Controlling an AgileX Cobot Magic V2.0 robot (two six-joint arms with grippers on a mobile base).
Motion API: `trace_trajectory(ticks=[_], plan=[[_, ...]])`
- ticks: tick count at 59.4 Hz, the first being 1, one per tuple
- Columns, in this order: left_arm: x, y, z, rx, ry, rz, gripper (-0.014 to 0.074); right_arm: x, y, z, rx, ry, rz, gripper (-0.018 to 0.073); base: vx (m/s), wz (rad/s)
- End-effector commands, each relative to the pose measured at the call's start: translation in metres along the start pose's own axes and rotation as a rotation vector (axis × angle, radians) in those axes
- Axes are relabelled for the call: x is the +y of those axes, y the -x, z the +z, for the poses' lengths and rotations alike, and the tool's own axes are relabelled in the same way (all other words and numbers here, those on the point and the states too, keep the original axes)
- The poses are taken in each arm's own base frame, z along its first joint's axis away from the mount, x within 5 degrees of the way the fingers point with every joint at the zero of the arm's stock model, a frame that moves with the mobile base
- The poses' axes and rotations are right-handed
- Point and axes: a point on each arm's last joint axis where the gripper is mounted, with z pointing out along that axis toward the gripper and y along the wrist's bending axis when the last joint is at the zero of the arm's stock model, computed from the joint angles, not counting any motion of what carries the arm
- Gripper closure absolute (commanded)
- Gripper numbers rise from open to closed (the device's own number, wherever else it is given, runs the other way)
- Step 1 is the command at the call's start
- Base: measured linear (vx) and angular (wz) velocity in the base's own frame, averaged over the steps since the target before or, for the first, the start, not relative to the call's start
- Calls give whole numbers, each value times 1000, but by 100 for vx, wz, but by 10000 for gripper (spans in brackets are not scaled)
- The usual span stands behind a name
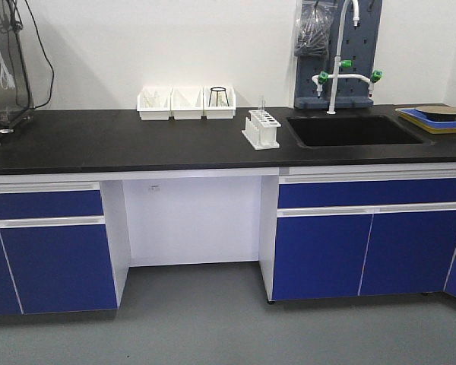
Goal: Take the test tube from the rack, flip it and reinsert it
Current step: 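Drive the base toward the white test-tube rack on the bench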
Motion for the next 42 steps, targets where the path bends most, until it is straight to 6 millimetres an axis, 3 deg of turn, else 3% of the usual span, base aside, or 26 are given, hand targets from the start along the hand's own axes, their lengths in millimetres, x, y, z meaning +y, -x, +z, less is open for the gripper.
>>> trace_trajectory(ticks=[1,42], plan=[[-2,8,-1,-96,-23,-3,603,1,7,-1,-84,11,-9,568,0,0],[-2,8,-1,-96,-23,-3,603,1,7,-1,-85,12,-9,568,0,0]])
